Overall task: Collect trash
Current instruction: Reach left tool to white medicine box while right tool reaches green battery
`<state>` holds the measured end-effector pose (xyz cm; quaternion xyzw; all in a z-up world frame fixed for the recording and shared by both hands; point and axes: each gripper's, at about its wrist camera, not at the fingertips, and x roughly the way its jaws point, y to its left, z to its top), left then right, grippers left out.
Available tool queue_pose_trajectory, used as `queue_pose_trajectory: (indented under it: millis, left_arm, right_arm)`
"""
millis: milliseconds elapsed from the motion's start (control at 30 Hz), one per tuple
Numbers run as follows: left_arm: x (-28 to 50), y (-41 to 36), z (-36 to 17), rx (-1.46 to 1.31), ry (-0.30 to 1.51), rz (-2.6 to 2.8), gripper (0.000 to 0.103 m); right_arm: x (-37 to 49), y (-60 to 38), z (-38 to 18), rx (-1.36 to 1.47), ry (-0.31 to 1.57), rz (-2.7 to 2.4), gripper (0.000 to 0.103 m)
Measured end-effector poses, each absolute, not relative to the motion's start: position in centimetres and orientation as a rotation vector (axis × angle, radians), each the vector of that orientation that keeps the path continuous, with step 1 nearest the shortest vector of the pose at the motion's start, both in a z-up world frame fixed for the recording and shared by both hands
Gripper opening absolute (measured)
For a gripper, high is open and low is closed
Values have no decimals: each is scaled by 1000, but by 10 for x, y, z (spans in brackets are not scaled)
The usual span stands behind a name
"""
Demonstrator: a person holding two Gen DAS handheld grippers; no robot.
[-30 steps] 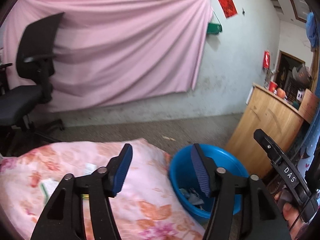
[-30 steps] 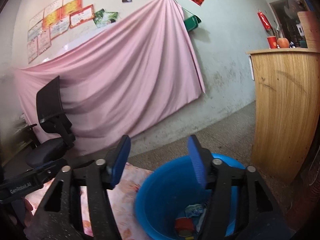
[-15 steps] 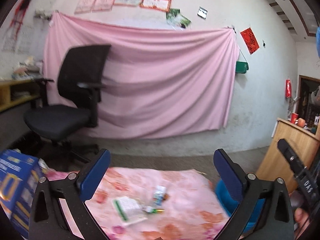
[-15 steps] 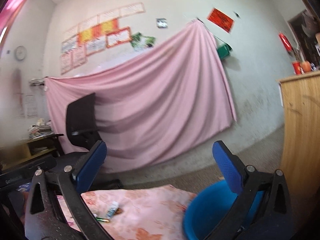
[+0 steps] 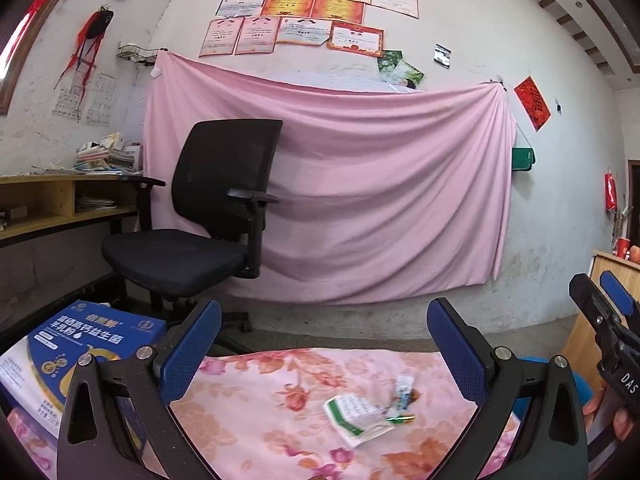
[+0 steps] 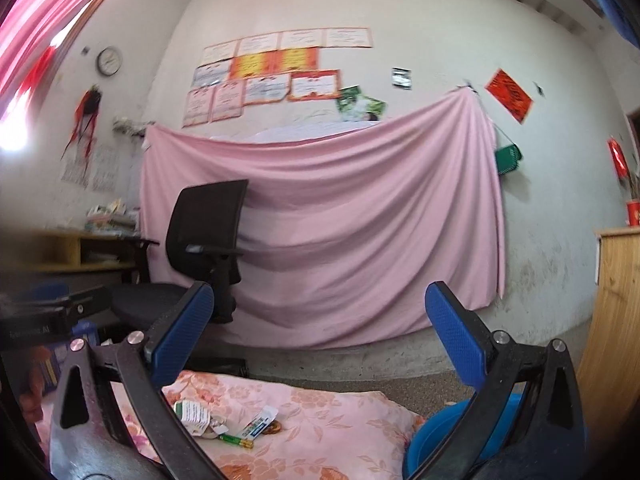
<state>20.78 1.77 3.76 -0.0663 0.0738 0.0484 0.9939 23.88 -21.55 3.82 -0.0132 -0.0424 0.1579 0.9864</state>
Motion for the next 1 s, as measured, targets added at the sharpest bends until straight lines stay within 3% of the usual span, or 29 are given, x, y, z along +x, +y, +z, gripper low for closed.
queue_pose_trajectory:
  millis: [200,567,833,1000]
  left_arm:
    - [206,29,25,-107,181,111,101]
    - [250,36,-9,-125,465,60,101]
    - [304,31,-48,-156,729,-15,100]
    - [320,34,-60,-238,791,-43,100]
  right_arm:
    - [244,-193,27,-111,-42,369,103]
    - [274,-179,5,-166,119,358,103]
    - [325,-180,-21,-127,418,333,103]
    - [351,-187,-37,-82,568,311,103]
